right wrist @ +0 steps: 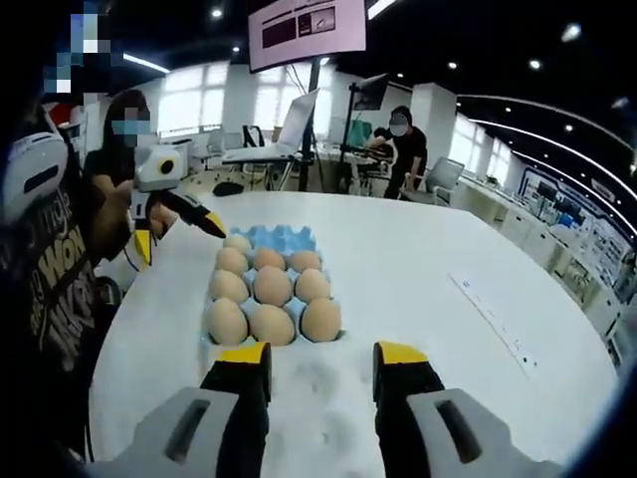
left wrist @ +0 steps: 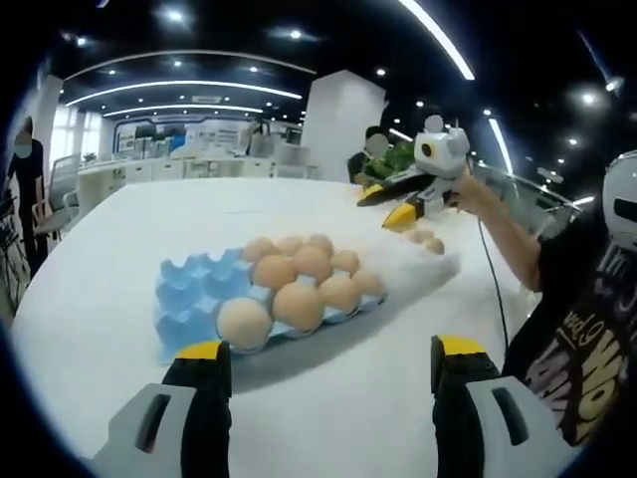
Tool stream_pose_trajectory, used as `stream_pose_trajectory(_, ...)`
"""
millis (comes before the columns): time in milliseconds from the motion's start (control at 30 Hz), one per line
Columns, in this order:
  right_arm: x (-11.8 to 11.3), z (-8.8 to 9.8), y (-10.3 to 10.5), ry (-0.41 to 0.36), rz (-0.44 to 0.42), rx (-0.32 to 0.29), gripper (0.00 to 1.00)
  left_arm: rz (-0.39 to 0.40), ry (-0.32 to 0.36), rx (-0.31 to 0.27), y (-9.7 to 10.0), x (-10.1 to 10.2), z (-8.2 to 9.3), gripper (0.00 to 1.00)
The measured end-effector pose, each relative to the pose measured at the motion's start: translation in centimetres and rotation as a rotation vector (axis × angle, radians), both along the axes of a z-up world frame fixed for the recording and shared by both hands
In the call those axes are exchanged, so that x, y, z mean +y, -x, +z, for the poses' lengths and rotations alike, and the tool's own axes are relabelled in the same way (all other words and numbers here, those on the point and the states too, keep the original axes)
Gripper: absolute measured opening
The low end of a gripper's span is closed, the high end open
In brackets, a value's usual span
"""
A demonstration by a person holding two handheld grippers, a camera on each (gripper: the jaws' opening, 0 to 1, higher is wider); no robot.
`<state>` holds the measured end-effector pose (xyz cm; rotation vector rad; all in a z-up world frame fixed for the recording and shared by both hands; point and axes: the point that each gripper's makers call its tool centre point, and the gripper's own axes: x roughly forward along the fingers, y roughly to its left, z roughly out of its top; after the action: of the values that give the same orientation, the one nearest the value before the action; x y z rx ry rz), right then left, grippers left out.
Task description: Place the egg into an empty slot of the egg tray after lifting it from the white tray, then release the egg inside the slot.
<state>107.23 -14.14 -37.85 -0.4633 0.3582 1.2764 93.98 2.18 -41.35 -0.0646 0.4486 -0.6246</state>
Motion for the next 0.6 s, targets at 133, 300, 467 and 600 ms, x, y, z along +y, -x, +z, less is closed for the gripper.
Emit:
stream_pose_trajectory(133,-1.4,-0.4,-0.2,0.01,-0.023,0.004,0.42,0.004,-0.001,0.004,0.0,0.0,0.0,0.84)
stream_pose_trajectory(300,-3.0,-0.8,-0.4,0.015,-0.048,0.02,0.4,-0.005,0.0,0.002,0.0,-0.4,0.1,0.84)
stream_pose_trajectory(467,-3.9,-0.8,-0.2,0.018,-0.059,0.019,0.39,-0.013,-0.001,0.005,-0.1,-0.6,-0.1,0.84)
stream_pose_trajectory(600,-4.7,-0.8,-0.4,0.017,-0.073,0.022,0.39,-0.016,-0.004,0.003,-0.2,-0.6,0.0,0.84)
